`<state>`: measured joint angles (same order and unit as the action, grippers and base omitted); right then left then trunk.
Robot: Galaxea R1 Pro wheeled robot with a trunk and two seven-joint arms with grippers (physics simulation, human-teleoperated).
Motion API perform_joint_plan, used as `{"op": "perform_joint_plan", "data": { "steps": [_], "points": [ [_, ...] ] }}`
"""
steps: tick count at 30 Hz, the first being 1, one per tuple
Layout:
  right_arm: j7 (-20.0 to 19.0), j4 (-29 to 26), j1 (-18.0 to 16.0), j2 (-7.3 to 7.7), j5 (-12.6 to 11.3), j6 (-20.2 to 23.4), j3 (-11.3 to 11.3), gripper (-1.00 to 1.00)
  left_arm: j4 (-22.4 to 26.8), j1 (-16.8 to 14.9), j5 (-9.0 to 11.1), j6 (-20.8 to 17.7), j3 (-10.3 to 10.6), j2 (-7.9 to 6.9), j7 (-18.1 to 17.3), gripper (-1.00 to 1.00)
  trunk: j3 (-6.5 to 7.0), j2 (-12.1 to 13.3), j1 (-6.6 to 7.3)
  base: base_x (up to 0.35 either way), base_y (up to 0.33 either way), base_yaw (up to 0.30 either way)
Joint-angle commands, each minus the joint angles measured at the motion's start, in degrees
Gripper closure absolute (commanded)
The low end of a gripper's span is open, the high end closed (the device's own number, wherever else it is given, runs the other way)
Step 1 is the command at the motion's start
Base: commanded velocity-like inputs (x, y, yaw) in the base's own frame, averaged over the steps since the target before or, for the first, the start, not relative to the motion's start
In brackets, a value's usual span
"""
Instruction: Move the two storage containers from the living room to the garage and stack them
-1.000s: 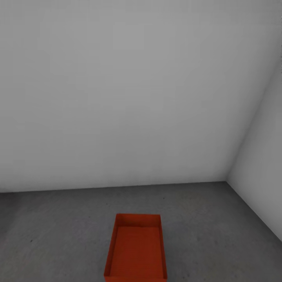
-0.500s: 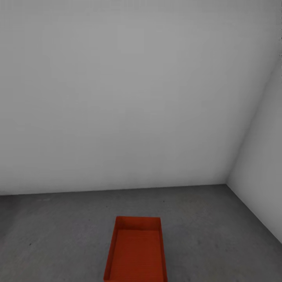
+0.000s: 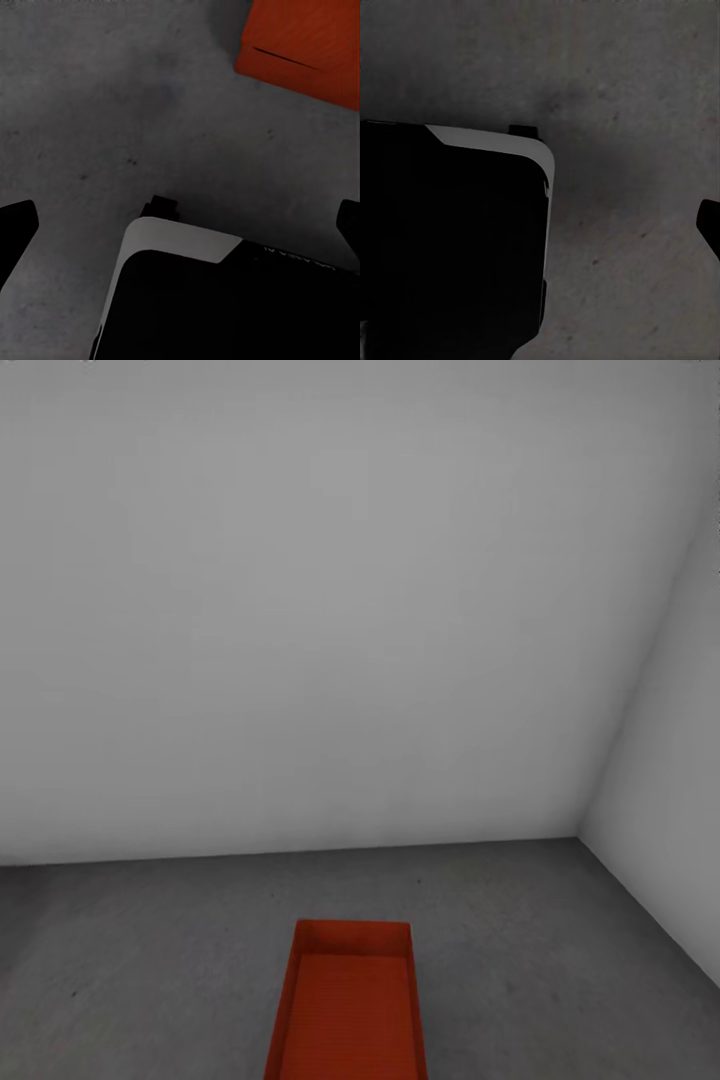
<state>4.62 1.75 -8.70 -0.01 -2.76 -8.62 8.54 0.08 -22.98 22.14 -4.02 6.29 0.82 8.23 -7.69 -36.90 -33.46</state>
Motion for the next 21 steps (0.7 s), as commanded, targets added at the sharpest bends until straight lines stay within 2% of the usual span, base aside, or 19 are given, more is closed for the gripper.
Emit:
{"op": "perform_joint_plan", "data": {
  "steps": [1,21],
  "points": [
    [0.1,0.2,-0.1,-0.04,-0.3,-0.3,0.5,-1.0,0.0,0.0,0.5,-0.2,0.5,0.0,0.2,-1.0,0.0,-0.1,-0.02,0.0,0.0,0.0],
    [0.1,0.2,-0.1,-0.12,-0.3,-0.2,0.4,-1.0,0.0,0.0,0.5,-0.2,0.5,0.01,0.2,-1.0,1.84,-0.1,-0.02,0.0,0.0,0.0]
  ]
}}
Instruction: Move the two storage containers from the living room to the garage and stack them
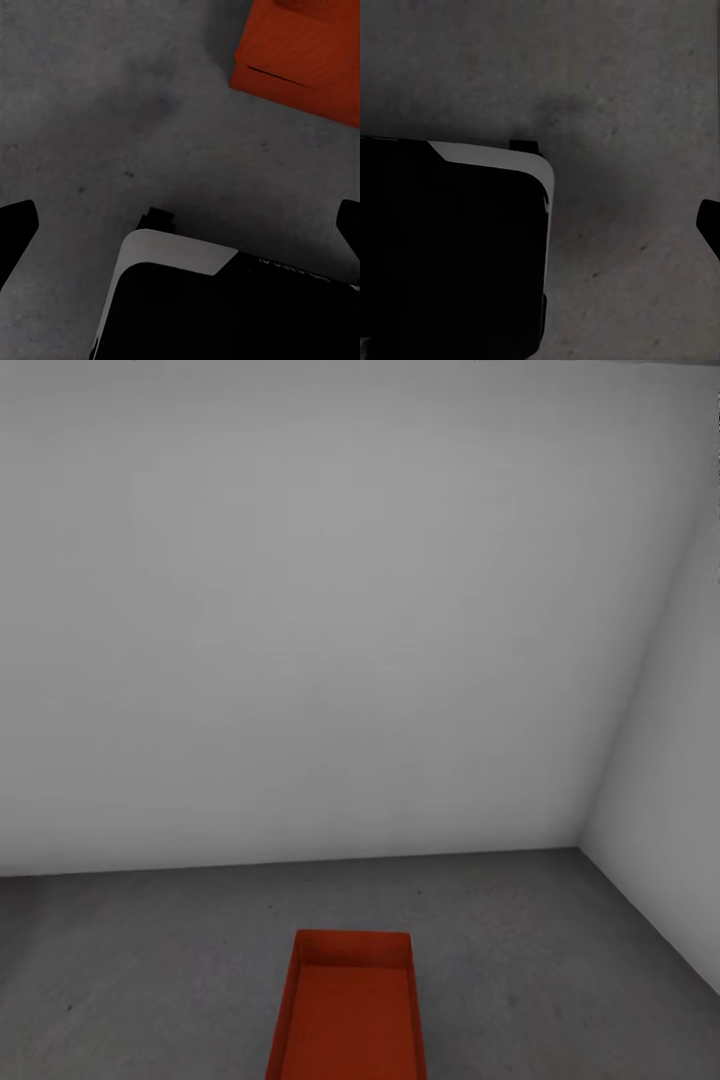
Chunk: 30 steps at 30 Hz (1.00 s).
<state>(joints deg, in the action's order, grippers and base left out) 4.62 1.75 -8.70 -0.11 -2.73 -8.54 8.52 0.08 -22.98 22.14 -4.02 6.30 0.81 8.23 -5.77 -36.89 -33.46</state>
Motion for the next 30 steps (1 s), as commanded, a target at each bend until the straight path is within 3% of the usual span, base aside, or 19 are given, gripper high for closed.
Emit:
{"op": "perform_joint_plan", "data": {
  "steps": [1,14,20,25,30],
  "points": [
    [0.1,0.2,-0.1,-0.04,-0.3,-0.3,0.5,-1.0,0.0,-0.1,0.5,-0.2,0.5,0.02,0.2,-1.0,0.0,-0.1,-0.02,0.0,0.0,0.0],
    [0.2,0.2,-0.1,0.06,-0.7,-0.4,0.4,-1.0,0.0,-0.1,0.6,-0.2,0.4,0.12,0.2,-1.0,1.19,-0.1,-0.02,0.0,0.0,0.0],
    [0.2,0.2,-0.1,0.37,-0.7,-0.4,0.3,-1.0,-0.1,0.2,1.0,-0.2,0.1,1.91,0.1,-1.0,1.74,-0.1,-0.02,0.0,0.0,0.0],
    [0.2,0.2,-0.1,0.3,-0.6,-0.4,0.3,-1.0,-0.1,2.5,0.9,-0.2,0.0,2.72,0.1,-1.0,2.2,-0.1,-0.02,0.0,0.0,0.0],
    [0.2,0.2,-0.1,0.41,-0.5,-0.4,0.3,-1.0,-0.1,6.0,0.9,-0.1,0.0,2.29,0.0,-1.0,2.66,-0.1,-0.02,0.0,0.0,0.0]
  ]
}}
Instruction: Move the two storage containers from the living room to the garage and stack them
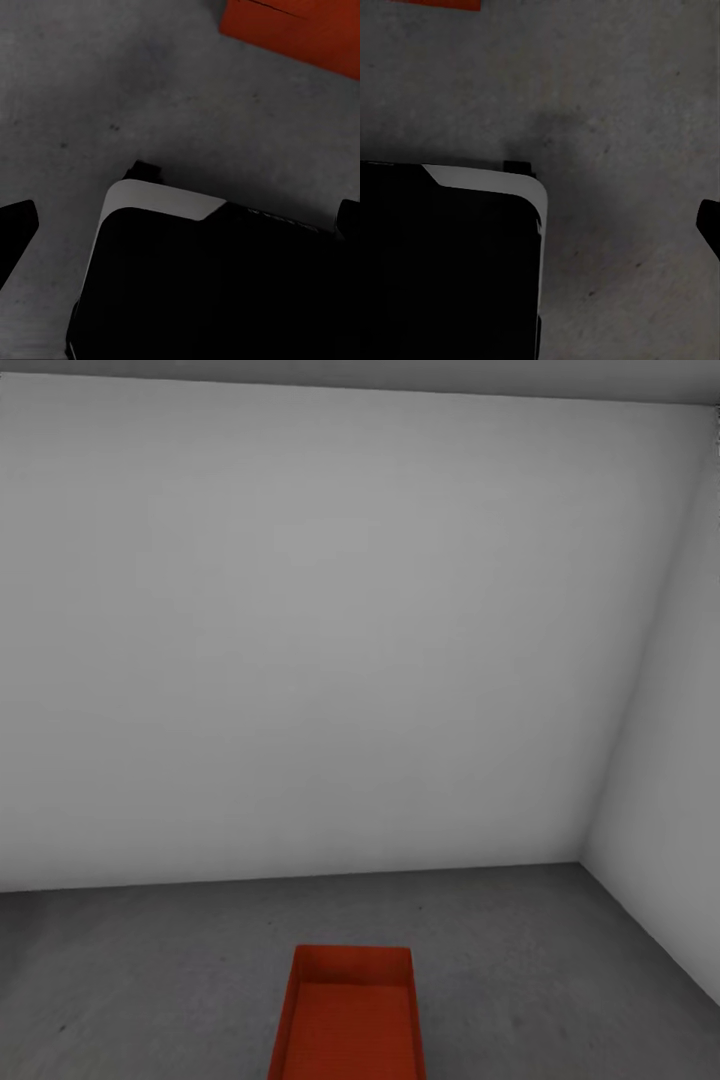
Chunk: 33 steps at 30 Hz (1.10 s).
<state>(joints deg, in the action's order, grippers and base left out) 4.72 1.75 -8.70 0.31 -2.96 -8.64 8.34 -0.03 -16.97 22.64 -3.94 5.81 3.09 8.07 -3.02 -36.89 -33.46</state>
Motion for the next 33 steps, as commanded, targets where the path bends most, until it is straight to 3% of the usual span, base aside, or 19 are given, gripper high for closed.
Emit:
{"op": "perform_joint_plan", "data": {
  "steps": [1,5,14,33],
  "points": [
    [0.1,0.2,-0.1,-0.02,-0.3,-0.3,0.5,-1.0,0.0,0.5,0.4,-0.2,0.5,-0.12,0.2,-1.0,0.0,-0.1,-0.02,0.0,0.0,0.0],
    [0.1,0.2,-0.1,-0.08,-0.2,-0.3,0.5,-1.0,0.0,2.1,0.4,0.3,0.5,-0.75,0.2,-1.0,0.37,-0.1,-0.02,0.0,0.0,0.0],
    [0.1,0.2,-0.1,0.11,-0.3,-0.3,0.5,-1.0,-0.1,2.9,0.5,1.2,0.6,-4.95,0.1,-1.0,1.19,-0.1,-0.02,0.0,0.0,0.0],
    [0.1,0.2,-0.1,0.21,0.2,-0.1,0.7,-1.0,-0.1,3.4,0.2,3.7,0.6,-3.98,0.1,-1.0,2.27,-0.1,-0.02,0.0,0.0,0.0]
  ]
}}
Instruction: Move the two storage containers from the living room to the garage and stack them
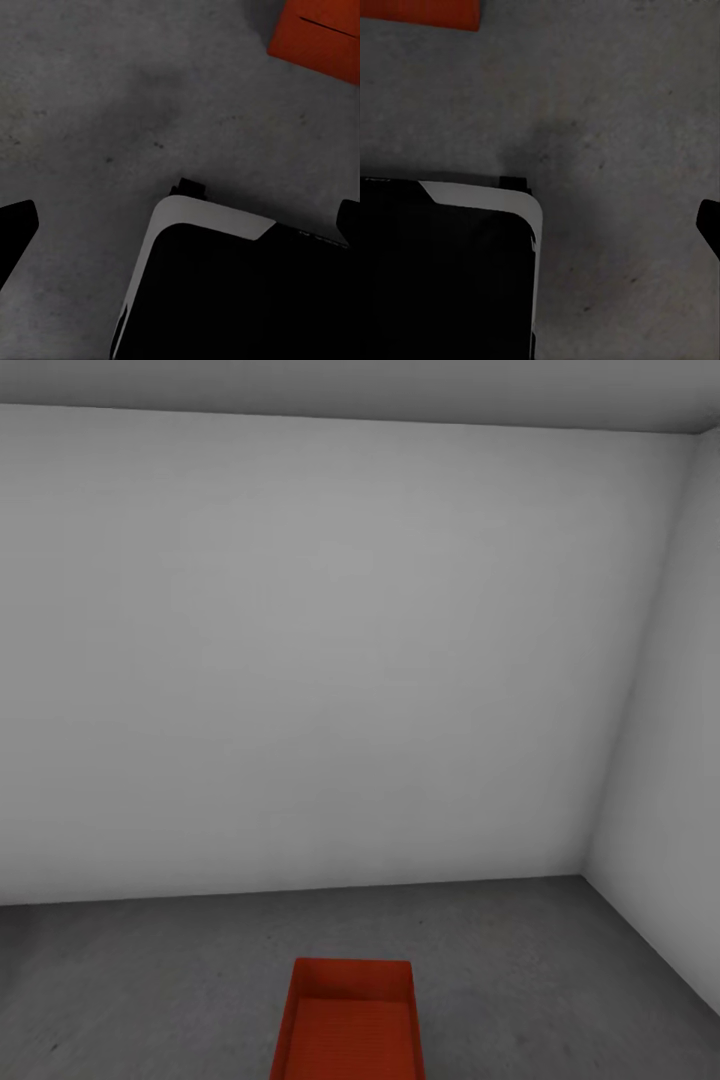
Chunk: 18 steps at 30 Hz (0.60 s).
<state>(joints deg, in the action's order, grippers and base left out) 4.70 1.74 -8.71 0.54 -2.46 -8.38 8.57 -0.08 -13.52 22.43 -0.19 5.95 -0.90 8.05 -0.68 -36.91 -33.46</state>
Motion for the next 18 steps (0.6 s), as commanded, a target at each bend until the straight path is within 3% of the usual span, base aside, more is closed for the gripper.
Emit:
{"op": "perform_joint_plan", "data": {
  "steps": [1,18],
  "points": [
    [0.1,0.2,-0.1,-0.02,-0.2,-0.3,0.5,-1.0,0.0,0.0,0.4,0.0,0.5,0.03,0.1,-1.0,-0.07,-0.1,-0.02,0.0,0.0,0.0],
    [0.1,0.2,-0.1,-0.14,-0.1,-0.5,0.6,-1.0,0.0,0.2,0.3,0.2,0.5,0.1,0.1,-1.0,-0.06,-0.1,-0.02,0.0,0.0,0.0]
  ]
}}
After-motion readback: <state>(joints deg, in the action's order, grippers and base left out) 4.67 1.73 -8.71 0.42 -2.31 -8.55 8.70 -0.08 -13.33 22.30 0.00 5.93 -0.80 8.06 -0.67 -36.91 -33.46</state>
